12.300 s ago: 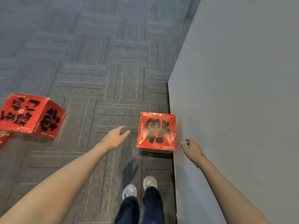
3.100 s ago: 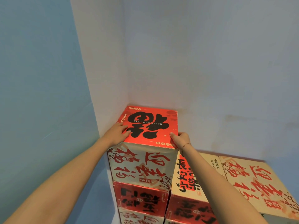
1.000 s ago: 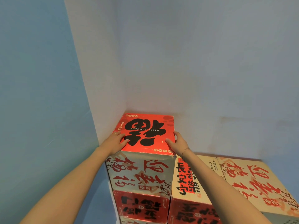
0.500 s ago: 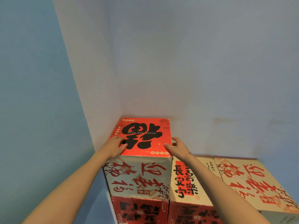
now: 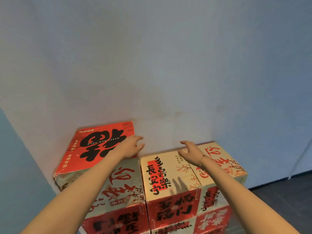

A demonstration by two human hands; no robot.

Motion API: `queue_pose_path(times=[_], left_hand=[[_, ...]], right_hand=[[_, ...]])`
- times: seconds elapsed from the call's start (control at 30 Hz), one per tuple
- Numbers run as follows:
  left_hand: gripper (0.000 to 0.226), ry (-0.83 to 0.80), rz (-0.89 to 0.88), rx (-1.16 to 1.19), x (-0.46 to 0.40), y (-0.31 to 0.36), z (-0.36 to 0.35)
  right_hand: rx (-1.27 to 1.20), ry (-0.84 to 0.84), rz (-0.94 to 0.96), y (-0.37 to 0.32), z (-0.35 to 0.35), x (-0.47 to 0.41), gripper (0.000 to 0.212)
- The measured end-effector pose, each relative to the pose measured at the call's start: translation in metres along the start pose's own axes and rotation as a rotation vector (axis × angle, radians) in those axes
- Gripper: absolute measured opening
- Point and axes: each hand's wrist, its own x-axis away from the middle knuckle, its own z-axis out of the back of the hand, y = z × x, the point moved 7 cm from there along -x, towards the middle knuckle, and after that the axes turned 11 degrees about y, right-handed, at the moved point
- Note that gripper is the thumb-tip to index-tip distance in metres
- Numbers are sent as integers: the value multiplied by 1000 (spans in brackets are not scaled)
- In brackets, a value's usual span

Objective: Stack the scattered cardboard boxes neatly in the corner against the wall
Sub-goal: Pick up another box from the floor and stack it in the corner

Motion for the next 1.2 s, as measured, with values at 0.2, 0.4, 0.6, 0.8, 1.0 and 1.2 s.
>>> queue_pose_path(times=[0.2,0.4,0.6,0.8,1.0,1.2], left_hand=[[52,-84,-242,-31,-41,134,-44],[50,-200,-485,-14,-39,297,-94],[51,-343,-719,22,16,475,-158],[48,-418,-953,115,128,664,-195],[48,-513,-1176,181,246,817,-209],[47,-552,-1411,207,356,935,-213]], right_hand=[[113,107,-162,96,88,57,51],[215,194,-390,205,188,164,54],[270,269,-704,302,272,336,57],[325,345,-1025,364,351,533,56],[366,442,-1288,382,409,716,52],[311,553,-1504,381,422,865,52]])
